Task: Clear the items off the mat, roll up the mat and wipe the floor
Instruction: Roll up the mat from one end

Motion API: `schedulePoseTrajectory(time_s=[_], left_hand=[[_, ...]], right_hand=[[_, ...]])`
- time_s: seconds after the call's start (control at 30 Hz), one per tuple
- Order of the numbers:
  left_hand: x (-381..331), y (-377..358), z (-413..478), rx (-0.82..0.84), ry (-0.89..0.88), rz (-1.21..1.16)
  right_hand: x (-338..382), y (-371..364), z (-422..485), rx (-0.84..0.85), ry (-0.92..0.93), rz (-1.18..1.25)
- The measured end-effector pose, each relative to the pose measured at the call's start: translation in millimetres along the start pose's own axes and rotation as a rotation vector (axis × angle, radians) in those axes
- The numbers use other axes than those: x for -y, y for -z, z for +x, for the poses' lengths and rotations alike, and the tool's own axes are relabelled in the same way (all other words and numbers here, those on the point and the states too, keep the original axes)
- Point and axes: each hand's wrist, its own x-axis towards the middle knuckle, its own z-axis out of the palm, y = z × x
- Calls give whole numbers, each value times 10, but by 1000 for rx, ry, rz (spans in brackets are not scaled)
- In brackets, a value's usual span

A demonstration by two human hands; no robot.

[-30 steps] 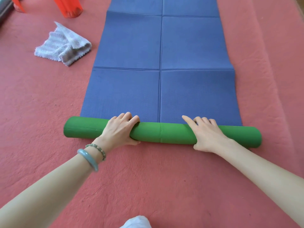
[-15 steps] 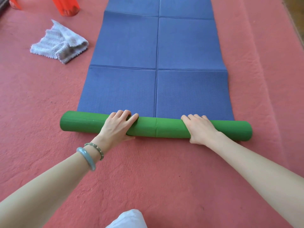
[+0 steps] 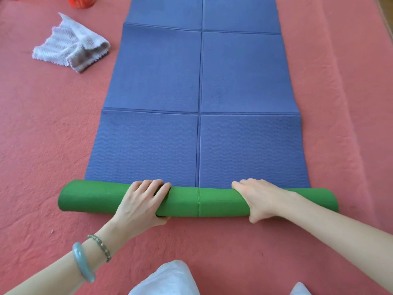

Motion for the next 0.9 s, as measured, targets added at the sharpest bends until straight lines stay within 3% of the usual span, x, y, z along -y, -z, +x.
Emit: schedulePoseTrajectory(time_s=[0.13, 0.33, 0.53, 0.77, 0.9], left_hand=[[35, -28, 46, -28, -63, 56], [26, 1, 77, -13, -32, 45], [58, 83, 217, 131, 19, 7], [92, 145, 318, 269, 32, -15], [91, 174, 363, 314, 55, -22]], right_hand=[[-92, 138, 116, 149, -57, 132], [-119, 324, 260, 253, -117, 63], [-146, 423, 307, 339, -140, 199], [-140, 263, 246, 254, -156, 225], [-86, 195, 121, 31, -108, 74]])
